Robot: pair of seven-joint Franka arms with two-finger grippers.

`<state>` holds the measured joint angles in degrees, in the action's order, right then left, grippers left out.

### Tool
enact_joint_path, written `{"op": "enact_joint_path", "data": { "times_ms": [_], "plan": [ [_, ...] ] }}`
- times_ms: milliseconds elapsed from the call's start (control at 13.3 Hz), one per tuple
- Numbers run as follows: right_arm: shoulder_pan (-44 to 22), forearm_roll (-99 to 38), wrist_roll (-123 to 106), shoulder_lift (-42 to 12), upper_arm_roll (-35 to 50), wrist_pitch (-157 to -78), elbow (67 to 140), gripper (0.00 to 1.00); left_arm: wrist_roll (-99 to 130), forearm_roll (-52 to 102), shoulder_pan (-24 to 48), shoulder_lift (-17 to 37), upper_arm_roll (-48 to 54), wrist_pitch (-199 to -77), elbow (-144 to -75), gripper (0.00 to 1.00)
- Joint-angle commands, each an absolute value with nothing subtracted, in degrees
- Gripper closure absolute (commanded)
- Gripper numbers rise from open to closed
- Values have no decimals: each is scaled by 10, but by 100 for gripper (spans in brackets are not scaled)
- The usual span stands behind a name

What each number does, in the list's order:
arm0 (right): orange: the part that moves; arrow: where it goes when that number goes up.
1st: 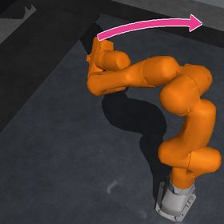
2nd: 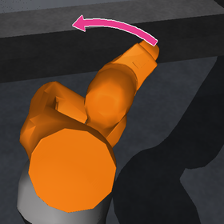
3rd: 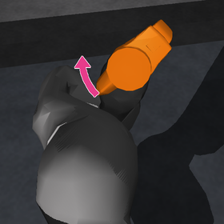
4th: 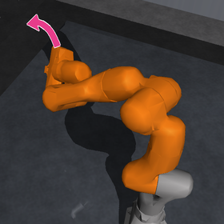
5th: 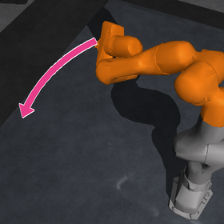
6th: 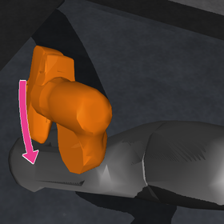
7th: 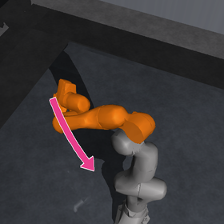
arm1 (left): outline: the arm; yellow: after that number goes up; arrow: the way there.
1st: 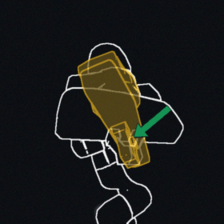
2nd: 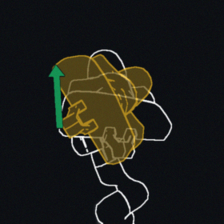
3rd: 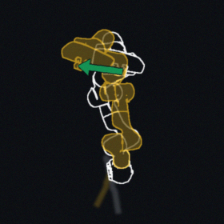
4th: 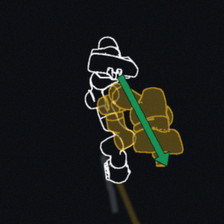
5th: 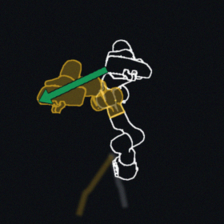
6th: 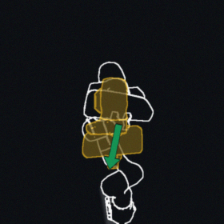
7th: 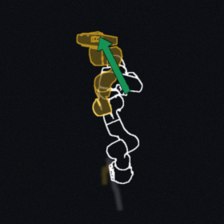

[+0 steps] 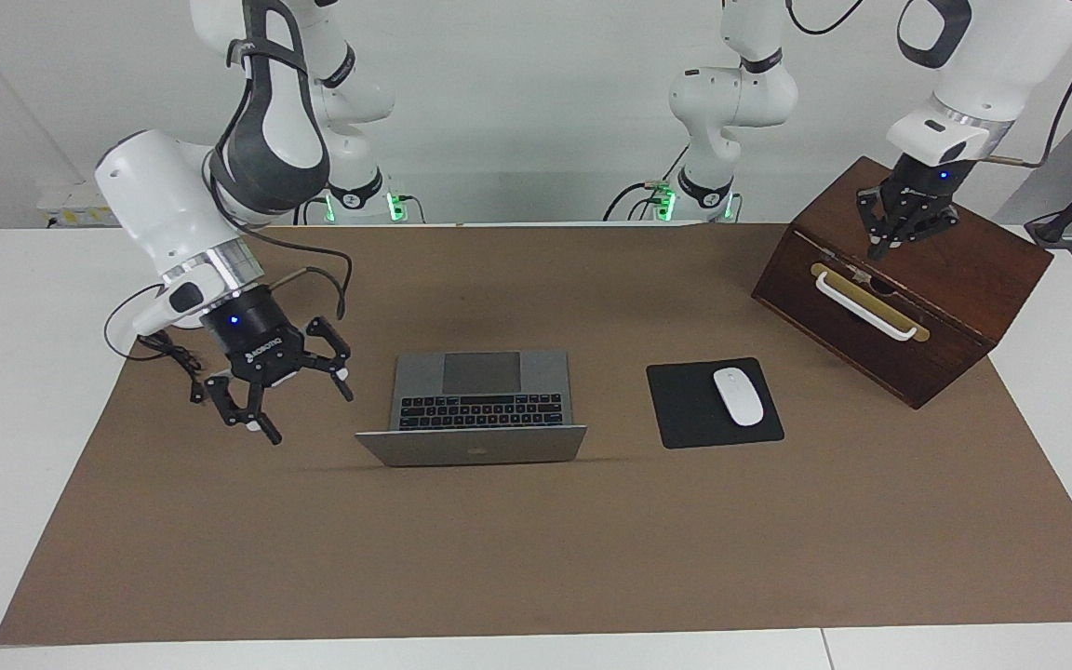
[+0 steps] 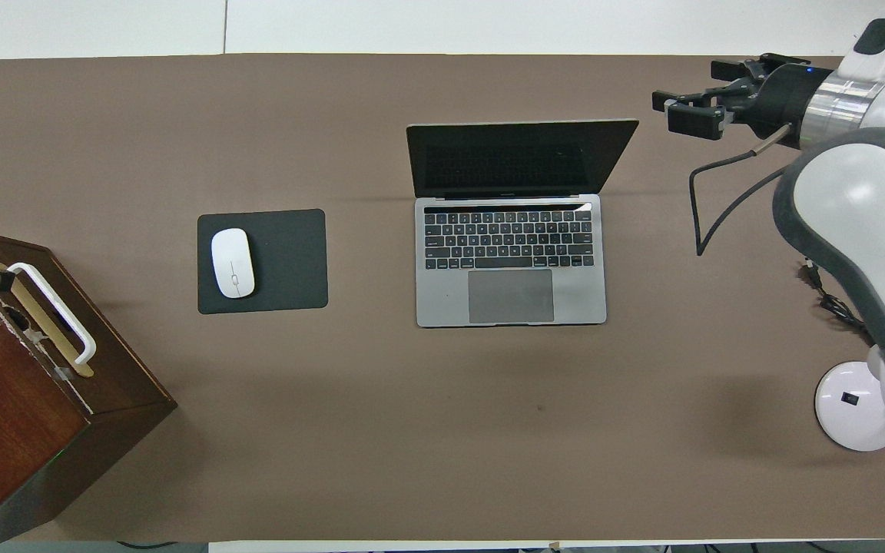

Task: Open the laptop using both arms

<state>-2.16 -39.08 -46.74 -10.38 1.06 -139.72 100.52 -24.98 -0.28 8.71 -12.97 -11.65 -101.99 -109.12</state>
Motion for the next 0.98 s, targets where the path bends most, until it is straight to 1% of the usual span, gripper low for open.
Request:
{"op": "enact_joint_path", "data": {
  "times_ms": [0, 150, 301, 451, 526, 677, 827, 902],
  "plan": [
    [10, -309, -391, -101, 13, -1284, 952, 0, -245, -33, 84, -136, -111, -998, -1082, 0],
    [10, -243, -301, -98, 13, -1220, 920, 0, -224, -33, 73, -137, -110, -1001, -1083, 0],
    [7, -231, -175, -91, 14, -1175, 914, 0, -218, -33, 73, -137, -110, -1007, -1083, 0],
    [4, -232, 13, -76, 20, -1134, 914, 1, -206, -33, 73, -137, -109, -1012, -1083, 0],
    [1, -229, 69, -73, 18, -1112, 914, 1, -194, -33, 73, -136, -108, -1033, -1083, 0],
    [3, -182, 82, -52, 17, -1063, 925, 1, -96, -32, 73, -135, -108, -1057, -1085, 0],
    [16, -106, 75, -33, 16, -1014, 932, 1, 23, -33, 83, -131, -103, -1060, -1082, 0],
    [29, -83, 68, -25, 17, -992, 933, 1, 34, -33, 83, -130, -102, -1047, -1078, 0]
  ]
}}
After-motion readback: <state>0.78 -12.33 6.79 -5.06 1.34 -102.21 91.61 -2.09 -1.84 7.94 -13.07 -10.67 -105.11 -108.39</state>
